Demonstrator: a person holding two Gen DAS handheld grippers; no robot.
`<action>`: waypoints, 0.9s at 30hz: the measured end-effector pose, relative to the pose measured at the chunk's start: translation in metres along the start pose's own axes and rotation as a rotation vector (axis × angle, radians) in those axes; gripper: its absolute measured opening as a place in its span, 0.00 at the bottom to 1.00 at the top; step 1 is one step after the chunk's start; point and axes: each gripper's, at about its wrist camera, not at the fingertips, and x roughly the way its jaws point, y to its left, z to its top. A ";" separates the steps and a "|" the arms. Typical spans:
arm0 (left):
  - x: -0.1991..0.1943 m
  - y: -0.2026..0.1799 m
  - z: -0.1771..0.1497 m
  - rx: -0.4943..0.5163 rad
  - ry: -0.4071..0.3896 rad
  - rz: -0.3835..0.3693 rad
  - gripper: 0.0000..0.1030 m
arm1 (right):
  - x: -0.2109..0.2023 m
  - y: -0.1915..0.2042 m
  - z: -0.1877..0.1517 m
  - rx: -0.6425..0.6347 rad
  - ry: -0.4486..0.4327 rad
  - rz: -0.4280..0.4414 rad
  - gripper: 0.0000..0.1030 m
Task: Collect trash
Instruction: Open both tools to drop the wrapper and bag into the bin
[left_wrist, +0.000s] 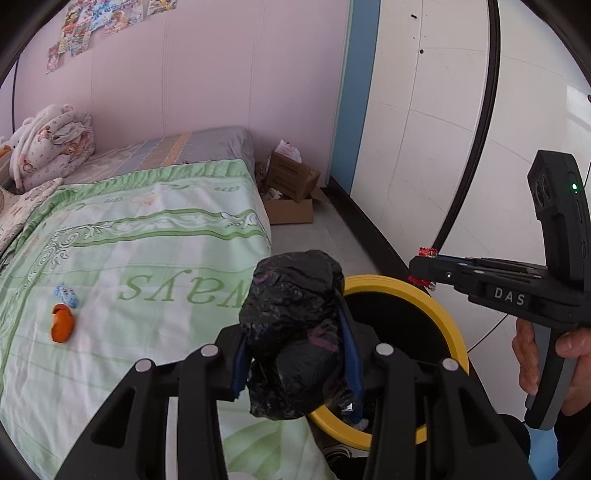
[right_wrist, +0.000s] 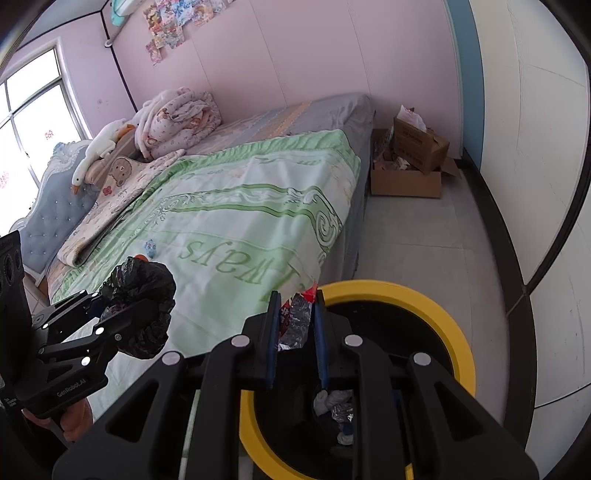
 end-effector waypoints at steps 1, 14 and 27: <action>0.003 -0.002 -0.001 0.005 0.004 -0.003 0.37 | 0.001 -0.003 -0.002 0.005 0.004 -0.002 0.16; 0.029 -0.025 -0.005 0.036 0.041 -0.045 0.40 | 0.013 -0.035 -0.016 0.074 0.036 -0.002 0.17; 0.024 -0.024 -0.008 0.024 0.017 -0.044 0.63 | 0.011 -0.046 -0.021 0.123 0.033 -0.015 0.34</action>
